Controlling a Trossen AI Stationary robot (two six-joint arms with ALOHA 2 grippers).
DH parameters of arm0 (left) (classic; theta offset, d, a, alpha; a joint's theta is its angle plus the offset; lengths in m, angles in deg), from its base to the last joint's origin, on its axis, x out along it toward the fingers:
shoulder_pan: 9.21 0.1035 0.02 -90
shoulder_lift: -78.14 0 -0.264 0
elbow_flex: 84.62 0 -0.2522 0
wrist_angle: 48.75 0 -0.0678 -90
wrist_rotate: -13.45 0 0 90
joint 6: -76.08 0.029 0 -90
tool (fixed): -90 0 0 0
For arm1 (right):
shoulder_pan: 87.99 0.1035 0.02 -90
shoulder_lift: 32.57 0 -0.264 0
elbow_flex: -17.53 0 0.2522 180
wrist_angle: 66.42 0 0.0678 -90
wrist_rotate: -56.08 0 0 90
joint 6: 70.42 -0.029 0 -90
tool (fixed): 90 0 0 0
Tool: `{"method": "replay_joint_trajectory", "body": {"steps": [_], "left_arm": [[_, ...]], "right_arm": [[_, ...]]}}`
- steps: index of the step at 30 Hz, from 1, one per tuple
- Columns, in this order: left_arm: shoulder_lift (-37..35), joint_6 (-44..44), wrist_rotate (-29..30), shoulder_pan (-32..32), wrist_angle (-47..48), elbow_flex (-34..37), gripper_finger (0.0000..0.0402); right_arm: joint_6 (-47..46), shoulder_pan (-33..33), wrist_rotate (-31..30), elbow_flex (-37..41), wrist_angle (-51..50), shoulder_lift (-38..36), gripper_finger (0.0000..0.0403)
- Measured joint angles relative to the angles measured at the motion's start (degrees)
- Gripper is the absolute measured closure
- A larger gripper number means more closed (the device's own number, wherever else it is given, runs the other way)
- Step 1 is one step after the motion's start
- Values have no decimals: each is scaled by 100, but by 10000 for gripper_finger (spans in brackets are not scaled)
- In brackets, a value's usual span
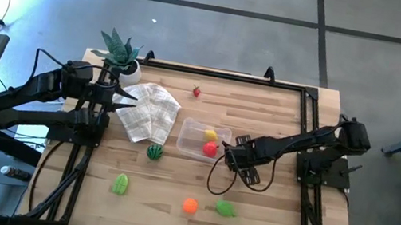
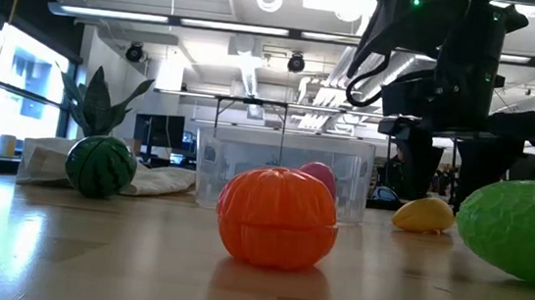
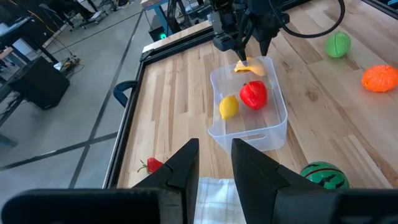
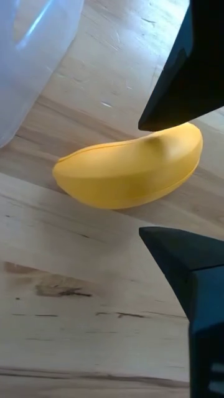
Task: Pick and placing Produce into tupperware
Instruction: Put the yellow banana into the transparent container
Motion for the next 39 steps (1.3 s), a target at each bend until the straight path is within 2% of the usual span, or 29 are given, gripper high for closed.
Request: {"method": "replay_joint_trajectory", "body": {"steps": [8,22,39], "left_arm": [[-1,0,0,1,0,0,316],[0,2,0,2,0,2,316],[0,0,0,2,0,2,316]], "right_arm": [[-262,0,12,390,517,13,147],[-371,-27,14,402,514,13,149],[-437,-149,21,402,518,13,182]]}}
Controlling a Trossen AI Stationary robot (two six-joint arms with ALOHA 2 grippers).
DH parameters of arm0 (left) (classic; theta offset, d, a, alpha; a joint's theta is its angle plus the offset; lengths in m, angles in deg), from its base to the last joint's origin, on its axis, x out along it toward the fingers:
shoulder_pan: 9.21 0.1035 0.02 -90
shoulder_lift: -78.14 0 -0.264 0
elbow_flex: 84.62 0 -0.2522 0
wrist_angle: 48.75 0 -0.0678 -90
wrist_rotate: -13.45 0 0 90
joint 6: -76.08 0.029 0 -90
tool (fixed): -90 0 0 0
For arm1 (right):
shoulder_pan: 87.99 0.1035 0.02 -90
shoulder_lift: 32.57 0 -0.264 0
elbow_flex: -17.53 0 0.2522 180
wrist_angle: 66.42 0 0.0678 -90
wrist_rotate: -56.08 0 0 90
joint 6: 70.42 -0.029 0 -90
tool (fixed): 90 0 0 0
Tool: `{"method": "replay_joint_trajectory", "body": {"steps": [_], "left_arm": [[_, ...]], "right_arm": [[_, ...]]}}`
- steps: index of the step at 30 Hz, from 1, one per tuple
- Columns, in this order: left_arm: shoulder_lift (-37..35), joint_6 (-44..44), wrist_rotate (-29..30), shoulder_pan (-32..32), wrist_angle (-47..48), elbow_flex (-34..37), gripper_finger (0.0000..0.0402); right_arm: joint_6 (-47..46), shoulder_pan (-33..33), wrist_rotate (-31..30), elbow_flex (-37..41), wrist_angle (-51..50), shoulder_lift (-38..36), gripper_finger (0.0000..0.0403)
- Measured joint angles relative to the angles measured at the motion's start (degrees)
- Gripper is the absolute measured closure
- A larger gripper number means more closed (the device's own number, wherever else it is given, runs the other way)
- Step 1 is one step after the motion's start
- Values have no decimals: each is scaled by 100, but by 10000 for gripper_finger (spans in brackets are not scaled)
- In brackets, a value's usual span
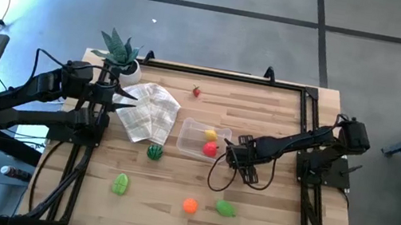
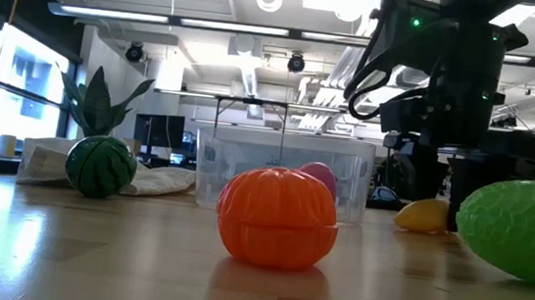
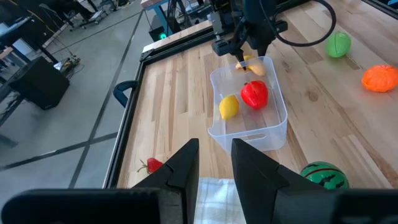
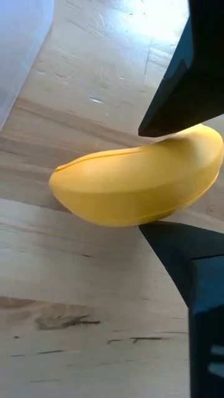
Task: Pick and placing Produce into tupperware
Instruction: Put the yellow banana into the transparent container
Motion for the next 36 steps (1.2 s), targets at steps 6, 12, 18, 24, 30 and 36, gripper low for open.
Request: {"method": "replay_joint_trajectory", "body": {"steps": [6,12,18,24,30,36], "left_arm": [[0,0,0,-2,0,-2,316],[0,0,0,-1,0,-2,316],[-1,1,0,-2,0,-1,316],[-1,0,0,-1,0,-1,316],[-2,1,1,-1,0,-1,316],[-1,1,0,-1,0,-1,316]], "right_arm": [[-144,1,0,0,0,0,200],[-201,0,2,0,2,0,214],[-234,1,26,0,2,0,220],[-234,0,92,0,0,0,220],[-489,20,228,-98,-207,-150,220],[-1030,42,230,-345,-691,-723,220]]}}
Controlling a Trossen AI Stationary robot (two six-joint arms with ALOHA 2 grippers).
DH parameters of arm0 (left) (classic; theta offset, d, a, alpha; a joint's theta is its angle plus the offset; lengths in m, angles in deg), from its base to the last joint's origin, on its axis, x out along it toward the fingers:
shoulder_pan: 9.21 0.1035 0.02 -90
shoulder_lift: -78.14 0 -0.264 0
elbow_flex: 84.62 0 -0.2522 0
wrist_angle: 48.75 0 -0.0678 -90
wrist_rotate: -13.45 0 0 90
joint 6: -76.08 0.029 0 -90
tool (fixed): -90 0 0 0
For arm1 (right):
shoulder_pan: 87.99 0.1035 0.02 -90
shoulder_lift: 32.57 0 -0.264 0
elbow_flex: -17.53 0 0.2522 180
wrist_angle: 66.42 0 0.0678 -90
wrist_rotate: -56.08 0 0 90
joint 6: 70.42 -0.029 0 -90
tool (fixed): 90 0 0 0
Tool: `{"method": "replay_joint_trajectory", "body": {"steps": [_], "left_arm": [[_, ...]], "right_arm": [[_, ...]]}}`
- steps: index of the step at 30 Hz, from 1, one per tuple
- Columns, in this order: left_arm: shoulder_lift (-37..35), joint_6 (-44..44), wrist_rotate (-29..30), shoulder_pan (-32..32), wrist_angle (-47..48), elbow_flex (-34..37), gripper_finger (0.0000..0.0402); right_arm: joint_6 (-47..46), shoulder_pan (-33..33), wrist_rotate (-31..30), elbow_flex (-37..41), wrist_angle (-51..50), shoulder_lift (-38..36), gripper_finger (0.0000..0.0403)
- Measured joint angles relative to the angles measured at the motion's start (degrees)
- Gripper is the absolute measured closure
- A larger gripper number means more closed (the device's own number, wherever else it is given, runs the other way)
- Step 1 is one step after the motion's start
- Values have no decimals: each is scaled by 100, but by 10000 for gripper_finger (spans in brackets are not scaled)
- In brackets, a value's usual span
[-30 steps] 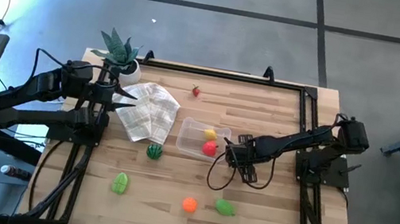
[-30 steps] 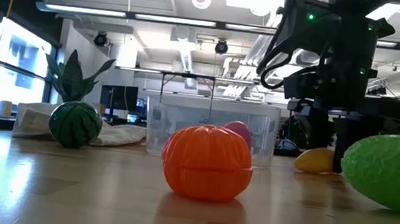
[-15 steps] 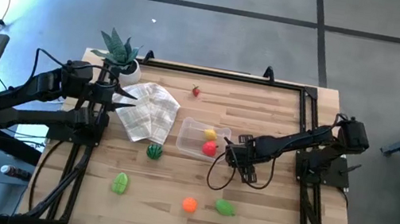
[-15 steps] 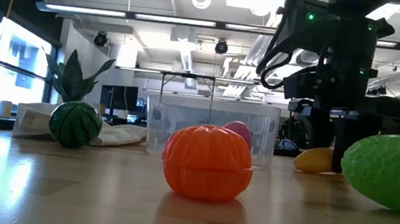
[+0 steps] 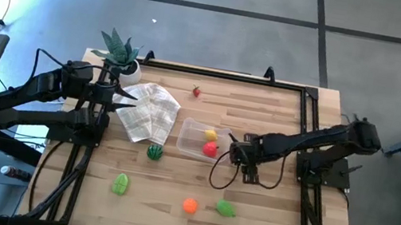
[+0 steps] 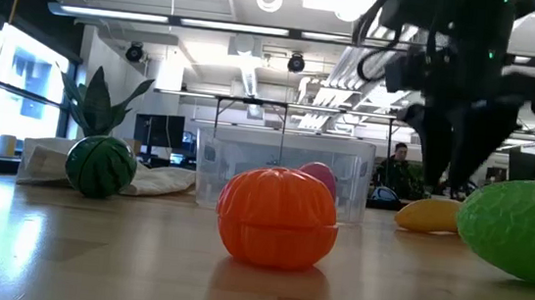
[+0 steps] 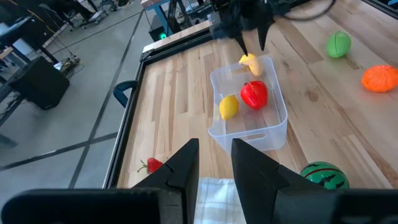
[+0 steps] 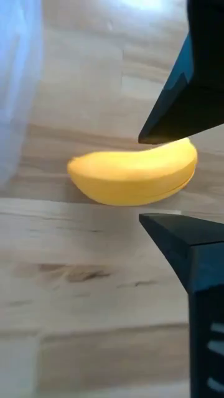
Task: Pick and placing Produce into tupperware
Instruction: Put the yellow banana into the transparent container
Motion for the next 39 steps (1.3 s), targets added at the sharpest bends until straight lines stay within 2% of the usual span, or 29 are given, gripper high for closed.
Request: {"method": "replay_joint_trajectory", "body": {"steps": [5,9,30,39], "left_arm": [[-1,-1,0,-1,0,-1,316],[0,-1,0,0,0,-1,316],[0,-1,0,-1,-2,2,316],[1,-1,0,0,-3,2,316]], "right_arm": [[-12,0,-11,-15,-121,-406,220],[-17,2,-13,7,-281,-404,220],[307,-120,-49,208,297,357,220],[326,-228,154,208,355,608,220]]}}
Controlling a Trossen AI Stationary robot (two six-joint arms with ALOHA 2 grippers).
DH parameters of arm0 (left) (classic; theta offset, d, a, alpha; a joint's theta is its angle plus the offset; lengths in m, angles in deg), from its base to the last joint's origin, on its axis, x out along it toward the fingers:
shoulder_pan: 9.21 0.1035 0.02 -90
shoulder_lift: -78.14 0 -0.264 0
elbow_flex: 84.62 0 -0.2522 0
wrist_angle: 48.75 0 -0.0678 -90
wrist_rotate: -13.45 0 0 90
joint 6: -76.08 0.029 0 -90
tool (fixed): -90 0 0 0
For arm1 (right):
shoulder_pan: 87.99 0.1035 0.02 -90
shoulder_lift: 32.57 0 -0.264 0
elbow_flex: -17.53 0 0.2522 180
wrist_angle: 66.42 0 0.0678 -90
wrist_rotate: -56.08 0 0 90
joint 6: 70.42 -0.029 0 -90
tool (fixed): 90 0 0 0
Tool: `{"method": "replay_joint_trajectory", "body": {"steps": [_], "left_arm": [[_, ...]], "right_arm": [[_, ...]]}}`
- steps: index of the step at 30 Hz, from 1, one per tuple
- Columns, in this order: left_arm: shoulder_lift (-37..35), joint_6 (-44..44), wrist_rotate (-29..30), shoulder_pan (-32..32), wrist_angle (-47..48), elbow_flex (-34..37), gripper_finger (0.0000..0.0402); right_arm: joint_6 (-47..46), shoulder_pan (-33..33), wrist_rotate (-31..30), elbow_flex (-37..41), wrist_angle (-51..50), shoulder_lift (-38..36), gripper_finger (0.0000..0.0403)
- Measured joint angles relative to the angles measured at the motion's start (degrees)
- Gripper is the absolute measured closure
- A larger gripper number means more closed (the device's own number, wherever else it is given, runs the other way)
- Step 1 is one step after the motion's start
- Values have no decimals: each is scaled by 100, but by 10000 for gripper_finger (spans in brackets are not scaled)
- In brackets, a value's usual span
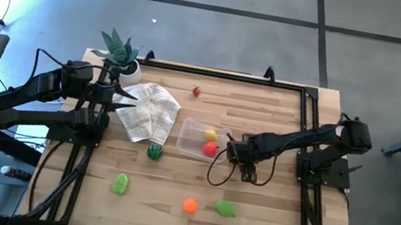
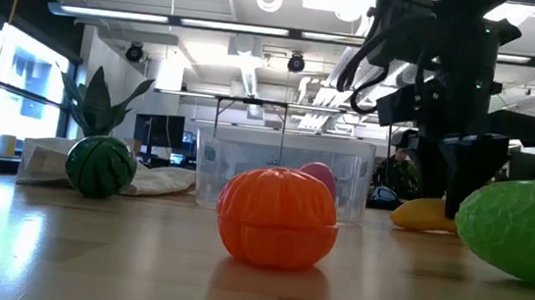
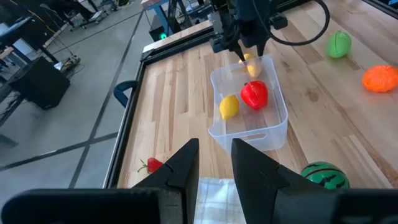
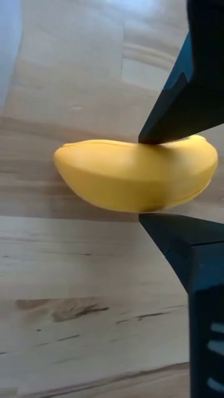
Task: Pick and placing Produce into tupperware
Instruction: Put the yellow banana into the transparent container
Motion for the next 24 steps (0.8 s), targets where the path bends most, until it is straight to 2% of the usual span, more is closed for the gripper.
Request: {"method": "replay_joint_trajectory", "body": {"steps": [24], "left_arm": [[-2,0,0,-1,1,0,316]], "right_arm": [[83,-4,67,0,50,112,220]]}}
